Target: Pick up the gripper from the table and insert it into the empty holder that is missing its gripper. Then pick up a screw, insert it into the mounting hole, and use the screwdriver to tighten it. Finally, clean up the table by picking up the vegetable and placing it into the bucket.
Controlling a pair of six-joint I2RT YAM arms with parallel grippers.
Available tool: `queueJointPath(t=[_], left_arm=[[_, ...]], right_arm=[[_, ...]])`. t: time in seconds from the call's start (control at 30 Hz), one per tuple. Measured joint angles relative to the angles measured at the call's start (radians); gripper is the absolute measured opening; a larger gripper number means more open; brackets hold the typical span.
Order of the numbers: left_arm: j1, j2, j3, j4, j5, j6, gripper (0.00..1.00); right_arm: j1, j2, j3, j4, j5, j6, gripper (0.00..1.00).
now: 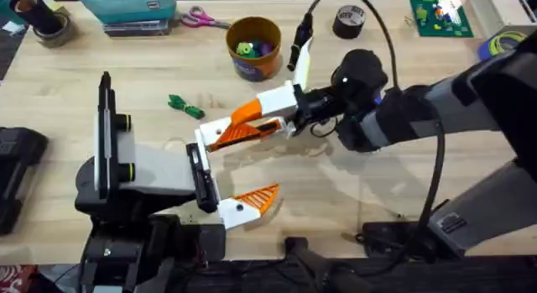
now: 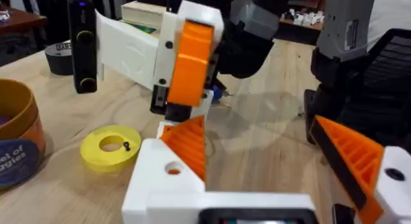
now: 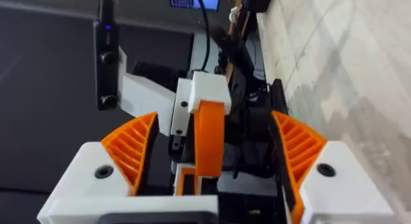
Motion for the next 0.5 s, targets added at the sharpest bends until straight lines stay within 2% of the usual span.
queueJointPath(t=[0.13, 0.27, 0.37, 0.5], left_arm=[[0.000, 0.000, 0.000, 0.000, 0.000, 0.000, 0.986], [0.000, 0.000, 0.000, 0.000, 0.000, 0.000, 0.985], [0.000, 0.000, 0.000, 0.000, 0.000, 0.000, 0.986], [0.000, 0.000, 0.000, 0.000, 0.000, 0.000, 0.985]], right_arm=[[-0.052, -0.013, 0.000, -0.008, -0.023, 0.000, 0.994], [-0.118, -0.076, 0.000, -0.085, -0.066, -0.008, 0.994], [-0.174, -0.150, 0.000, -0.242, -0.087, -0.054, 0.996], [-0.265, -0.275, 0.001, -0.594, -0.096, -0.198, 0.996]])
